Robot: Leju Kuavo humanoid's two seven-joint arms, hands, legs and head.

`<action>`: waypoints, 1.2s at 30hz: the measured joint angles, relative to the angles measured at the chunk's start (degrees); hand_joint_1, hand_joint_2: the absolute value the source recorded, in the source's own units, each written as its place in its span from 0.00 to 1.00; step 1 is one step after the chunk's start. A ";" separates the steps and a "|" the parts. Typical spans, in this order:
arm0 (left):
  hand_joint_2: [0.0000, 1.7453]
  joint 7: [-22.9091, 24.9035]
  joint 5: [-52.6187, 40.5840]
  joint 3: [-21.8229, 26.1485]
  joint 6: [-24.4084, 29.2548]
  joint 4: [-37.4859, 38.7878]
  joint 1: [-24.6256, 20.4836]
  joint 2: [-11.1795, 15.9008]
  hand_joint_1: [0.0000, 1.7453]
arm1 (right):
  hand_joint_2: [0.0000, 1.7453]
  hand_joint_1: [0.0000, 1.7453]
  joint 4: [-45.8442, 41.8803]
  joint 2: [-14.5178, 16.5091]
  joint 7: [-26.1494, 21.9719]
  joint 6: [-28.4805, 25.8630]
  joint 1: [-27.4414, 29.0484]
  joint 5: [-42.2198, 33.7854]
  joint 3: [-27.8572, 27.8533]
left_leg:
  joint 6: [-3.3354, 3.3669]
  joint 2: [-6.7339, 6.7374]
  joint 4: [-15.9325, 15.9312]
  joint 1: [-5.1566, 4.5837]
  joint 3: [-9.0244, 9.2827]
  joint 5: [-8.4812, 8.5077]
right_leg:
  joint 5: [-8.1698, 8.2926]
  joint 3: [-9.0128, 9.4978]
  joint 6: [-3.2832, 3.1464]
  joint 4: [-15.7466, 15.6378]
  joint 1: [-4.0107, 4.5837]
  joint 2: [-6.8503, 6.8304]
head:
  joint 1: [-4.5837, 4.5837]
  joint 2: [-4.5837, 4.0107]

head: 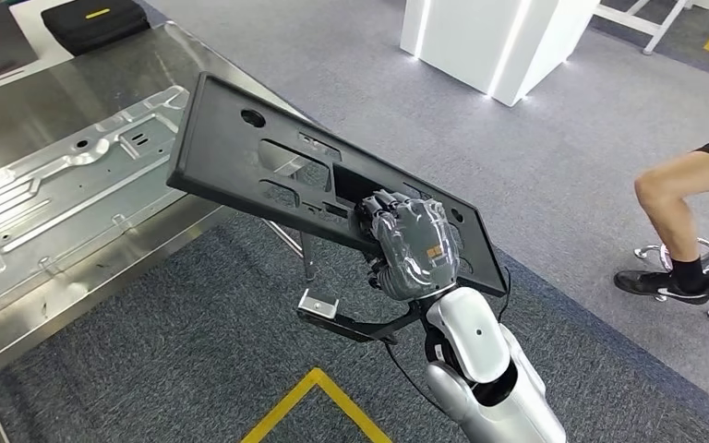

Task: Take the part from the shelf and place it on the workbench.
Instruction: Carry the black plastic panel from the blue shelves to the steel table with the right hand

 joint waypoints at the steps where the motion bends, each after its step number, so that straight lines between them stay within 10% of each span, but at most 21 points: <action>1: 1.00 0.00 0.04 -0.01 0.00 -0.06 -0.07 -0.02 0.00 | 1.00 1.00 -0.03 -0.06 0.00 0.01 0.14 0.02 -0.04 | 0.12 -0.67 0.03 -0.11 -0.09 0.05 | -1.61 -1.87 -0.05 3.69 0.01 0.65 | 0.01 0.00; 4: 1.00 -0.05 1.12 -0.07 0.84 -0.09 -0.05 -0.07 0.00 | 1.00 1.00 -0.02 -0.26 0.07 0.05 0.59 0.32 -0.12 | 0.22 -3.13 0.26 -0.39 -0.21 0.09 | -0.70 -3.82 -0.55 6.70 0.04 1.17 | -0.01 0.00; 8: 1.00 -1.06 5.24 -2.42 6.15 0.58 -0.08 -0.62 0.00 | 1.00 1.00 -0.07 -0.26 0.27 0.26 0.73 1.48 -0.85 | -0.16 -6.29 0.64 -0.40 -0.60 0.27 | 5.57 1.35 -1.58 -5.60 0.09 5.41 | -0.01 0.00; 11: 1.00 -2.81 7.27 -5.85 10.87 3.05 0.00 -0.82 0.00 | 1.00 1.00 -0.11 0.20 0.79 0.56 0.86 2.43 -1.59 | -1.14 -8.21 0.52 -0.03 -1.32 0.77 | 5.80 1.90 -1.75 -7.15 0.22 4.56 | -0.01 0.01; 16: 1.00 -2.48 8.29 -13.24 17.40 8.52 -0.74 -0.67 0.00 | 1.00 1.00 -1.09 1.35 2.17 1.05 2.32 3.81 -3.10 | -1.94 -0.83 11.21 -0.27 -6.36 -5.36 | 6.53 2.49 -2.54 -8.58 0.13 0.37 | -0.34 0.00; 18: 1.00 -0.55 8.51 -17.82 20.12 11.72 -0.98 -0.39 0.00 | 1.00 1.00 -3.18 0.77 2.66 1.34 4.84 4.03 -4.64 | -2.30 -0.01 16.21 -0.05 -8.53 -7.10 | 6.40 2.44 -2.52 -8.55 0.22 -1.68 | -0.34 0.00; 23: 1.00 2.01 12.10 -27.81 22.15 15.75 -0.89 0.38 0.00 | 1.00 1.00 -8.33 -0.52 1.84 3.11 10.45 4.14 -8.53 | -2.15 4.21 2.38 0.05 -0.46 -1.34 | 5.50 2.56 -1.27 -7.74 0.55 -5.22 | -0.29 0.00; 26: 1.00 3.21 13.01 -32.34 19.85 15.73 -0.09 0.64 0.00 | 1.00 1.00 -9.76 -0.78 2.88 3.67 11.68 4.17 -9.01 | -0.91 3.90 1.00 -0.34 -0.08 -1.37 | 5.18 2.77 -0.51 -7.52 0.88 -6.50 | -0.04 0.00; 29: 1.00 3.95 12.79 -35.35 17.87 14.74 1.12 0.75 0.00 | 1.00 1.00 -10.15 -0.80 3.91 4.18 11.72 4.17 -9.00 | 0.18 1.99 0.57 -0.17 0.26 -0.95 | 2.47 1.84 0.28 -4.12 0.27 -3.27 | -0.02 0.01; 32: 1.00 4.61 11.69 -37.30 16.25 13.72 2.06 0.80 0.00 | 1.00 1.00 -10.18 -0.93 4.17 4.38 12.11 4.17 -9.00 | 0.68 -0.39 0.57 -0.30 0.16 -0.74 | -2.65 -3.35 0.36 6.76 0.09 0.54 | -0.01 0.00; 34: 1.00 5.04 10.83 -38.19 15.35 12.94 2.77 0.84 0.00 | 1.00 1.00 -10.17 -1.01 4.67 4.47 12.30 4.17 -9.00 | 0.73 -2.31 0.62 -0.52 0.21 -0.72 | -1.77 -4.86 0.02 8.77 0.15 0.99 | -0.01 0.00; 36: 1.00 5.14 10.12 -38.76 14.93 12.22 3.35 0.83 0.00 | 1.00 1.00 -10.34 -1.09 5.38 4.59 12.34 4.17 -9.00 | 0.73 -4.16 0.66 -0.59 0.39 -0.72 | 2.88 -2.51 -0.67 2.48 0.33 2.26 | 0.00 0.00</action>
